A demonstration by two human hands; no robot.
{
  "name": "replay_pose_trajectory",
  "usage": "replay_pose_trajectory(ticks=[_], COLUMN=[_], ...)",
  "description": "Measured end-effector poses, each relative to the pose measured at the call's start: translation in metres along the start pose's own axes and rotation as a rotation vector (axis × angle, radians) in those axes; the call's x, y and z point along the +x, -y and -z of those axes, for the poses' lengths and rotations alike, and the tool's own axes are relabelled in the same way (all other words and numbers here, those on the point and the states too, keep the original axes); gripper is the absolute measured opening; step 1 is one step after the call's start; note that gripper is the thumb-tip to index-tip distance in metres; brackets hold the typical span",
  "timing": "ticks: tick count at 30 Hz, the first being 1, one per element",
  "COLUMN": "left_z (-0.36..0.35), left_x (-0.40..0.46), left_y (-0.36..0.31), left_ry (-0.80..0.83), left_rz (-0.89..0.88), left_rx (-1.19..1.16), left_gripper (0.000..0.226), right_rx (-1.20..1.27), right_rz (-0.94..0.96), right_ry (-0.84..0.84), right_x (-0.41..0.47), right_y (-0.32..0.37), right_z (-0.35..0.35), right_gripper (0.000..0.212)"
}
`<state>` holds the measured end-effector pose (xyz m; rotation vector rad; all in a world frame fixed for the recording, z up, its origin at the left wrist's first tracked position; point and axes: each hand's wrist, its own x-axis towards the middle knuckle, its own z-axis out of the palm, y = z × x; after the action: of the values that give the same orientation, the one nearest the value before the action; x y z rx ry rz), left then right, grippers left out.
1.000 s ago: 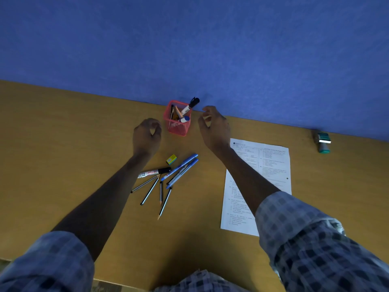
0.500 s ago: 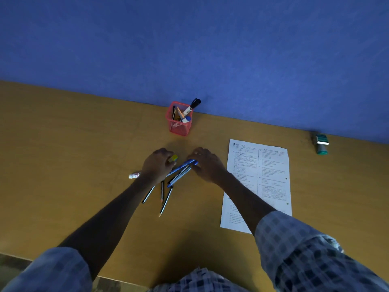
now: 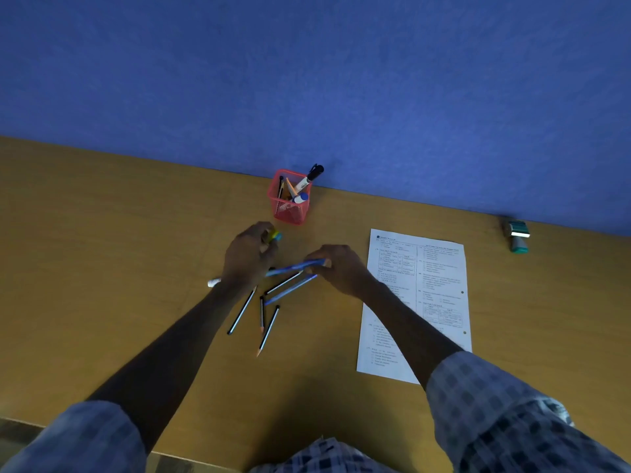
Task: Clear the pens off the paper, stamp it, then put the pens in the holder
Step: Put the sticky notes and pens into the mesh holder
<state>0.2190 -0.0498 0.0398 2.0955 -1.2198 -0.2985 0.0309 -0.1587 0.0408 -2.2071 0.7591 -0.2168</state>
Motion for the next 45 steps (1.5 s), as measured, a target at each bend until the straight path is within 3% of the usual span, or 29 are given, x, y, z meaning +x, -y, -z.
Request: replay_pose_trajectory(ticks=[5,10,13,21,25,30,34,38,41,45], left_z=[0.021,0.033,0.033,0.02,0.017,0.016,0.021,0.026,0.027,0.025], left_x=[0.029,0.061,0.076,0.096,0.101,0.1,0.091,0.072,0.054,0.031], left_y=[-0.008,-0.021,-0.027,-0.036,-0.038,-0.033,-0.025,-0.011,-0.001,0.014], left_ry=[-0.136,-0.22,-0.236,-0.123,-0.103,-0.136,-0.206,-0.235,-0.174,0.098], left_rz=[-0.173,-0.17,-0.144,-0.118,-0.125,-0.126,-0.102,-0.012,0.037,0.087], left_rx=[-0.013,-0.145,-0.169,0.005,0.086,0.116,0.075,0.053,0.059,0.071], left_gripper=[0.043,0.03,0.021,0.024,0.013,0.03,0.022,0.018,0.015,0.015], right_rx=[0.189,0.07,-0.024,-0.092,-0.073,-0.186,-0.304,-0.272,-0.235,-0.229], right_rz=[0.041,0.13,0.142,0.14,0.086,-0.004,0.001,0.035,0.068,0.071], right_ry=[-0.188,-0.461,-0.541,-0.455,-0.397,-0.286,-0.343,-0.453,-0.528,-0.45], right_x=[0.007,0.023,0.035,0.071,0.094,0.112,0.109,0.093,0.077,0.054], right_y=[0.022,0.046,0.056,0.072,0.079,0.085,0.083,0.077,0.069,0.051], right_z=[0.03,0.064,0.075,0.077,0.074,0.068,0.065,0.061,0.054,0.038], right_gripper=[0.021,0.02,0.018,0.015,0.017,0.032,0.032,0.024,0.021,0.016])
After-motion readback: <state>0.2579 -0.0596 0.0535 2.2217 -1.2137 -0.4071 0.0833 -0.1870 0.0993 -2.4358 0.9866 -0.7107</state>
